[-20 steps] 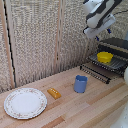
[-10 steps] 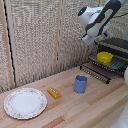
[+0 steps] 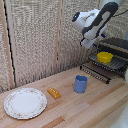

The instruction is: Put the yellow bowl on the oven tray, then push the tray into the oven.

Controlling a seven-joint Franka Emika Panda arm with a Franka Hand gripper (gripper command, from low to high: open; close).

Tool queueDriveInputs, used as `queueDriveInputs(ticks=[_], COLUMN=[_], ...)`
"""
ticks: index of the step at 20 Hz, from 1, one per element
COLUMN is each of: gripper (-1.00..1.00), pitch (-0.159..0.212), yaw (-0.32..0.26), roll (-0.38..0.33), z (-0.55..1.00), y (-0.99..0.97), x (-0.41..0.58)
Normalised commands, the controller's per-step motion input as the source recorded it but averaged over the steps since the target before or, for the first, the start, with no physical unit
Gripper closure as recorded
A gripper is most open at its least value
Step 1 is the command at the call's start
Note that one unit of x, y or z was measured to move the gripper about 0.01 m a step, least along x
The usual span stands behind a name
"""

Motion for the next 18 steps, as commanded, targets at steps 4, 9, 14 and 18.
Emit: queueDriveInputs(ticks=[4,9,14,18], gripper=[-1.00,-1.00,-1.00,-1.00], pitch=[0.168,0.171,0.158,0.055], yaw=[0.178,0.186,0.201,0.222], roll=[-0.235,-0.244,-0.270,-0.241], z=[-0.48,-0.48,-0.37,-0.27], y=[0.25,0.19,0.03,-0.07], x=[0.017,0.008,-0.033,-0.220])
